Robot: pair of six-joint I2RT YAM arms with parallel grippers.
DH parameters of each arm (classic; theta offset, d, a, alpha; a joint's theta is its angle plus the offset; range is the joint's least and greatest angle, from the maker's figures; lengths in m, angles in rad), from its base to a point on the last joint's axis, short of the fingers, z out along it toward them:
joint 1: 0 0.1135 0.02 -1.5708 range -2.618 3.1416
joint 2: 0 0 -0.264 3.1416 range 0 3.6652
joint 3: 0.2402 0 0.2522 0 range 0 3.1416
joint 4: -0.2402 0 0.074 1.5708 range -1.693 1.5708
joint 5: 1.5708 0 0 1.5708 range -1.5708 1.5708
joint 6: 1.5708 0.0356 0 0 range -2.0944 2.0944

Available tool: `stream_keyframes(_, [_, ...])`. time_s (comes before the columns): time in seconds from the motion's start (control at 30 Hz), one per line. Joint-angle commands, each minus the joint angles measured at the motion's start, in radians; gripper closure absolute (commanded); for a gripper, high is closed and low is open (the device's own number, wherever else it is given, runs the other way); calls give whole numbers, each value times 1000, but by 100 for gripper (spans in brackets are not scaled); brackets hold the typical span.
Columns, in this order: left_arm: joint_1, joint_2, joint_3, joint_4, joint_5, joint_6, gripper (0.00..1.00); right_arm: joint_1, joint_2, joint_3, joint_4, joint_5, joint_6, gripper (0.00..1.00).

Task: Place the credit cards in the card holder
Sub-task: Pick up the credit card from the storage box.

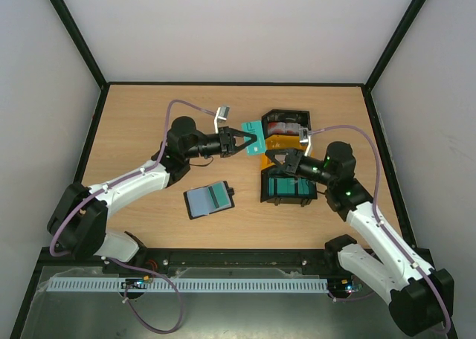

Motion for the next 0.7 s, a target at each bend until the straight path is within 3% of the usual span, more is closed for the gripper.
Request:
stream_keyframes(0.0, [-26,-33,-4,63,56,20,97,6,19,42,8,1,24,80])
stream_keyframes(0.13, [-41,-37,2,52,79,57,97,6,31,50,94,-45,89,79])
stream_keyframes(0.43, [-60,-25,35,-66,93,159,97,6,75,87,104,-111,115,75])
stream_keyframes(0.67, [-60,-15,33,12,113,20,97,6,67,50,349,-151,283,74])
